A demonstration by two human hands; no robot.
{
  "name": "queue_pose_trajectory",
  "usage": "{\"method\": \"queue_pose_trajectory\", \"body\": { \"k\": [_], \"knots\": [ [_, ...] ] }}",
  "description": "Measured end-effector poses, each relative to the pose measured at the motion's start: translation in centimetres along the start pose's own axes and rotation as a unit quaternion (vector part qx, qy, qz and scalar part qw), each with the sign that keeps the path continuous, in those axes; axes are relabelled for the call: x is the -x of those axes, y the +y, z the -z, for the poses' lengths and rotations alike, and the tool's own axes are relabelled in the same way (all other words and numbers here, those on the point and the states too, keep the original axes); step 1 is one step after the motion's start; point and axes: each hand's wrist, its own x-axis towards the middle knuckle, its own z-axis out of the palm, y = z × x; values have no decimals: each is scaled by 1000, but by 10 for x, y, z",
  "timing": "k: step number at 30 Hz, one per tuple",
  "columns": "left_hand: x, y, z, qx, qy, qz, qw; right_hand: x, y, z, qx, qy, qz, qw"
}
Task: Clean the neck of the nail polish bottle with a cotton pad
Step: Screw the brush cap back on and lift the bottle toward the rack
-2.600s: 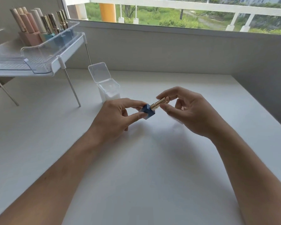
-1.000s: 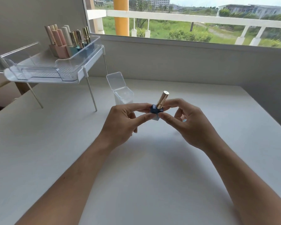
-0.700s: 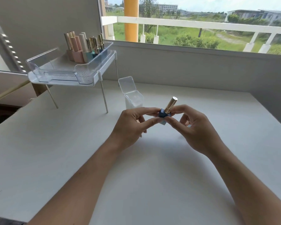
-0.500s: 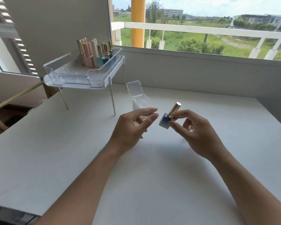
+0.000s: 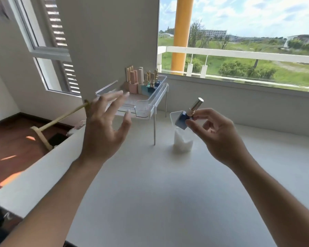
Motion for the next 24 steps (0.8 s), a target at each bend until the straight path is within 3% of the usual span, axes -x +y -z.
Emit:
{"method": "queue_pose_trajectory", "body": {
  "k": [5, 9, 24],
  "knots": [
    [-13, -37, 8, -77, -103, 0, 992, -75, -39, -29, -9, -8, 35, 999],
    [-13, -48, 4, -122, -183, -29, 975, -125, -59, -55, 52, -35, 26, 998],
    [-12, -54, -1, -124, -206, -28, 970, -208, -64, -123, 342, -115, -75, 930]
  ]
}}
